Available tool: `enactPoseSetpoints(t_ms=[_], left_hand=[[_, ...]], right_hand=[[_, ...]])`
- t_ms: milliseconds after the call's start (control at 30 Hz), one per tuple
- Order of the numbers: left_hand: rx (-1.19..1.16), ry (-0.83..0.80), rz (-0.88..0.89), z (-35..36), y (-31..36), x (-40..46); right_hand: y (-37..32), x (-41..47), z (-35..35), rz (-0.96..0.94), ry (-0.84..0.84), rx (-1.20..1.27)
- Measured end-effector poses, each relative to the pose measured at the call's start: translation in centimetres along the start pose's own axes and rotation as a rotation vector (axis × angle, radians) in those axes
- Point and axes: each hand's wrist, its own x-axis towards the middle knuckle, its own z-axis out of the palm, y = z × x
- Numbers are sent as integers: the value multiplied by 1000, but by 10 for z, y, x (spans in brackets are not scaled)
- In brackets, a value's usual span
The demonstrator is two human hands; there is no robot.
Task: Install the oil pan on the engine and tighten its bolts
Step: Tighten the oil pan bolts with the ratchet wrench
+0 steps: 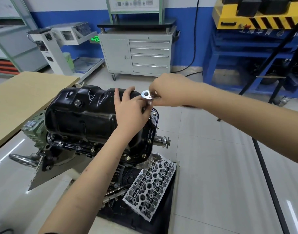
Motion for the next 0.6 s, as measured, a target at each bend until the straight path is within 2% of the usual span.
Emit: enactPoseSetpoints(t_ms=[133, 233, 333, 433, 600], left_hand=[[2, -81, 3, -6, 3, 2], [-219, 36, -5, -14, 7, -15], [-480, 236, -207, -26, 15, -48], [-668, 230, -427, -30, 11, -60], [-768, 164, -539, -31, 7, -64]], right_hand=[[14, 1, -8, -82, -61, 88], [16, 4, -5, -150, -71, 143], [18, 3, 1, -167, -90, 197], [17, 2, 10, -158, -61, 136], [11, 4, 27, -60, 94, 44]])
